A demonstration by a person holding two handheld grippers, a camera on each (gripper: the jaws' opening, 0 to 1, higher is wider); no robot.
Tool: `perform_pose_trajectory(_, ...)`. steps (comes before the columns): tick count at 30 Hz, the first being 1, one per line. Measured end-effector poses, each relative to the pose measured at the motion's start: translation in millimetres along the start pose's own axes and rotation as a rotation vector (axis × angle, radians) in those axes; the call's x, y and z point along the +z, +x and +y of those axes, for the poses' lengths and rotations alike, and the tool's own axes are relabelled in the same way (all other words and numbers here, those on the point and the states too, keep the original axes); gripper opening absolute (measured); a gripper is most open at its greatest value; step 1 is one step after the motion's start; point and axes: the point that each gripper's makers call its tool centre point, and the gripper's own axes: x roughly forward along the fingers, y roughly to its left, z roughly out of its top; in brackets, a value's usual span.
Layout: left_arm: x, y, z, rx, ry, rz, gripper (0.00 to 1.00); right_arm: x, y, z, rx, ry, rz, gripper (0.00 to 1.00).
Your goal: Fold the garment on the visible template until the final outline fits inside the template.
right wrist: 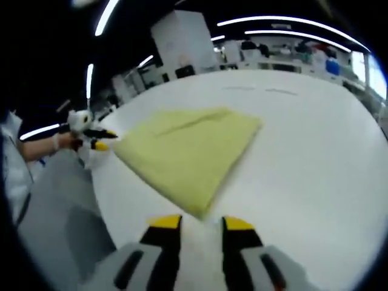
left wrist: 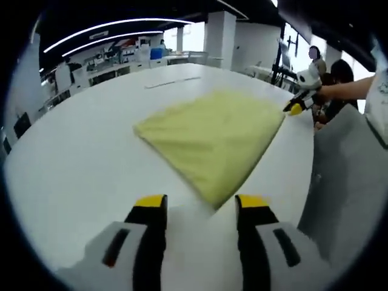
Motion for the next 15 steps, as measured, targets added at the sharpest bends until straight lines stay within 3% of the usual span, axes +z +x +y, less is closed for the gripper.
perform_pose_trajectory(9, 45.9, -18, -3.7, 0.038, -0.075, -0.167, 0.98, 37.3, -44, -17, -0.077, 0.046, -0.219, 0.74)
perform_pose_trajectory(13, 64.0, -27, -7.9, 0.041, -0.129, -0.246, 0.99, 57.9, -68, -16, -0.101, 0.065, -0.346, 1.0)
perform_pose_trajectory(15, 72.1, -33, -14.2, 0.038, -0.158, -0.272, 0.99, 61.0, -80, -10, -0.088, 0.063, -0.374, 1.0)
